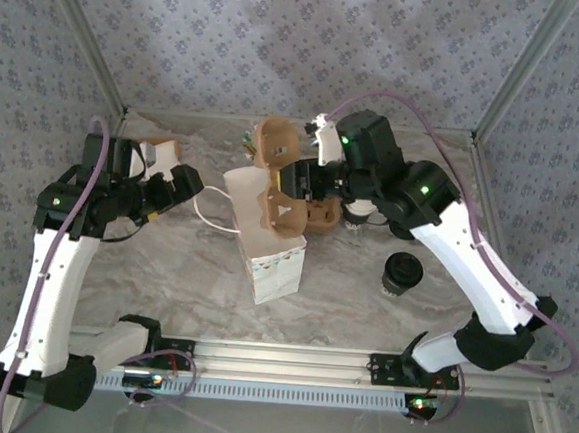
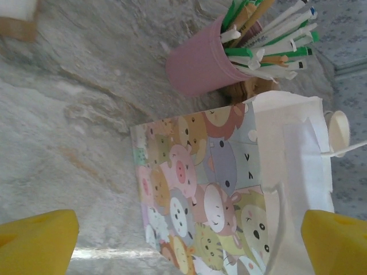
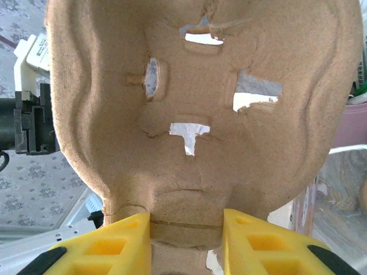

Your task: Pack the takeout coffee

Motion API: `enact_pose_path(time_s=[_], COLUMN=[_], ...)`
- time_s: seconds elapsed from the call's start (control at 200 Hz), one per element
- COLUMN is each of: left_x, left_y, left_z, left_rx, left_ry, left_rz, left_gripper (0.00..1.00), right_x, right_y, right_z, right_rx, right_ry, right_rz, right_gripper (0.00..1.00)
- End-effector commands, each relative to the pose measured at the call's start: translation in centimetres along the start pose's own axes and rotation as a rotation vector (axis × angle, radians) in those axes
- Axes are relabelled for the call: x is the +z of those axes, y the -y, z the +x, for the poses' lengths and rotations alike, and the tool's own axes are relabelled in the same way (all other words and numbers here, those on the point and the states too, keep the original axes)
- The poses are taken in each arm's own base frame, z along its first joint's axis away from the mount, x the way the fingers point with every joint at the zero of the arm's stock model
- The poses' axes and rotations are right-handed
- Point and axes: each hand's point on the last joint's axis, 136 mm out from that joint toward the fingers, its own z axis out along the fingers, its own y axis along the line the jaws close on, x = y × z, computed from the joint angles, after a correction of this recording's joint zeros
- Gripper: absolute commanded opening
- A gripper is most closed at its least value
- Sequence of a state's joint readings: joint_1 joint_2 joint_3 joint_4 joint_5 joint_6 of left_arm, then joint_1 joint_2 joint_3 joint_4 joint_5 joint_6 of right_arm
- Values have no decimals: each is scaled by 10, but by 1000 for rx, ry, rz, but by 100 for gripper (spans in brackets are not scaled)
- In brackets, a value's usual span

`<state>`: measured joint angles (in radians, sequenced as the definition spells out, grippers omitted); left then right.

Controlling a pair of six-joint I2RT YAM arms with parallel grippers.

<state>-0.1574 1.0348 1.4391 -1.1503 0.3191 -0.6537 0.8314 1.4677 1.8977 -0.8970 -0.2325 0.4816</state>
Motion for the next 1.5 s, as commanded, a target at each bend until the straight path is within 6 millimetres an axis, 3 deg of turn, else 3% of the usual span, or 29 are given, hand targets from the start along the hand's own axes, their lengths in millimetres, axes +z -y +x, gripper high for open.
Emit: enact_pose_path(time_s=[0.0,0.255,0.725,0.984,1.499], left_x=[-9,-2,3,7,12], left_y=[32,28,19,17,18], left_z=[8,19,26,28,29], left_rx=[54,51,55,52,51], left_ry=[-44,-66,-65,-69,-76], left_rz=[215,246,243,249,262], left_gripper=[99,97,87,82,80], right_x=[7,39,65,69,69], right_y=[-5,0,8,12,20], right_z=[-7,2,31,41,57], right_rx=[-33,-40,6,23,40], right_ry=[11,-55,-177,-219,-303], right_rz=[9,42,46,60,96], right_gripper=[35,34,33,33,33])
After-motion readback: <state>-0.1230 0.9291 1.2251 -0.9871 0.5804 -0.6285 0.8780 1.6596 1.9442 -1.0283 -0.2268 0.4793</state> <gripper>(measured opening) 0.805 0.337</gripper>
